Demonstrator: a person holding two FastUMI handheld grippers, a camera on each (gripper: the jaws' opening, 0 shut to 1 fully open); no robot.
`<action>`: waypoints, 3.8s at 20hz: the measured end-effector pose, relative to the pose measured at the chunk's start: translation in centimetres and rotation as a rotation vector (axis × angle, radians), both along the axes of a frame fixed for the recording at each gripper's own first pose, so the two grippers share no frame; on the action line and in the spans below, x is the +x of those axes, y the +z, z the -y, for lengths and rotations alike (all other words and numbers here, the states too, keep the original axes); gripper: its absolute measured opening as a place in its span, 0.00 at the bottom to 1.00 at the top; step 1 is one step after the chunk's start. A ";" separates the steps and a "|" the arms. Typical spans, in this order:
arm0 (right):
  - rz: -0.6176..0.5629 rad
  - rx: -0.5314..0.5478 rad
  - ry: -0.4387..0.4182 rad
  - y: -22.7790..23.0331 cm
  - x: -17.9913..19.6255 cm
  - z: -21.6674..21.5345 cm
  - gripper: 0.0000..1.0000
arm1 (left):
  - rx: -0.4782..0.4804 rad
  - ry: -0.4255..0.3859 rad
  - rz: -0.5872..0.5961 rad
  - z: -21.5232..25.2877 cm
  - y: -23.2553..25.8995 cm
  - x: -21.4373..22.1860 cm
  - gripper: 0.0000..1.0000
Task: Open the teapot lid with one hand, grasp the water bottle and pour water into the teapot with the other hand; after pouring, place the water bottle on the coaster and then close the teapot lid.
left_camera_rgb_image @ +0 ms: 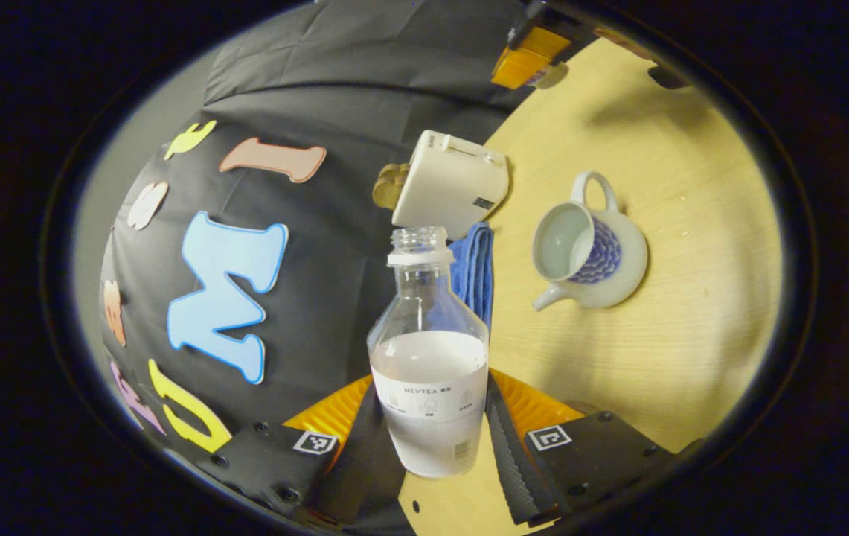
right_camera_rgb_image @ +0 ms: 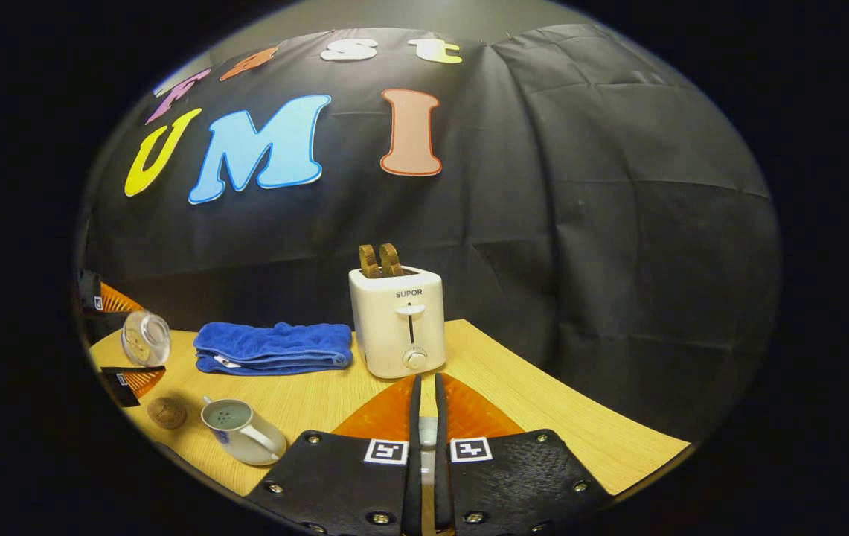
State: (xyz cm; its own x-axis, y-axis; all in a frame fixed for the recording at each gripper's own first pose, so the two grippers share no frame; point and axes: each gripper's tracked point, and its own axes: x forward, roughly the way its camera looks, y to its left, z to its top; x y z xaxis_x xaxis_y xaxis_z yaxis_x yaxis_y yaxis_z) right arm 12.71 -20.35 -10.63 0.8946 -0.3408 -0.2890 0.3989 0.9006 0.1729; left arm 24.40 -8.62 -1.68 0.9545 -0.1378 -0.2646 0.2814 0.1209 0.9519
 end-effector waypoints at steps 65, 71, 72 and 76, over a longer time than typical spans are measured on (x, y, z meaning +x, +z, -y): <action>0.015 0.062 0.007 0.0 0.1 -0.3 0.07 | 0.590 -0.063 -0.077 -1.7 -1.3 -2.6 0.87; 0.008 0.046 0.021 -0.2 0.4 -1.1 0.06 | 0.216 0.022 -0.121 -5.3 -2.6 -3.6 0.87; 0.007 0.040 0.025 -0.1 0.5 -1.2 0.07 | 0.151 0.041 -0.129 -5.8 -2.9 -3.6 0.87; -0.001 0.025 0.046 -0.3 0.7 -2.0 0.06 | -0.136 0.106 -0.144 -7.2 -3.5 -4.2 0.87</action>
State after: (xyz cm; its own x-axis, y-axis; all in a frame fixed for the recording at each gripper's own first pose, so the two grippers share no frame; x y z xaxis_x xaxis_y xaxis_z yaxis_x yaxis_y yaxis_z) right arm 13.41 -18.38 -10.89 0.9089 -0.2919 -0.2978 0.3574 0.9132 0.1956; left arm 20.24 -1.44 -5.18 0.9191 -0.0820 -0.3854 0.3923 0.2817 0.8756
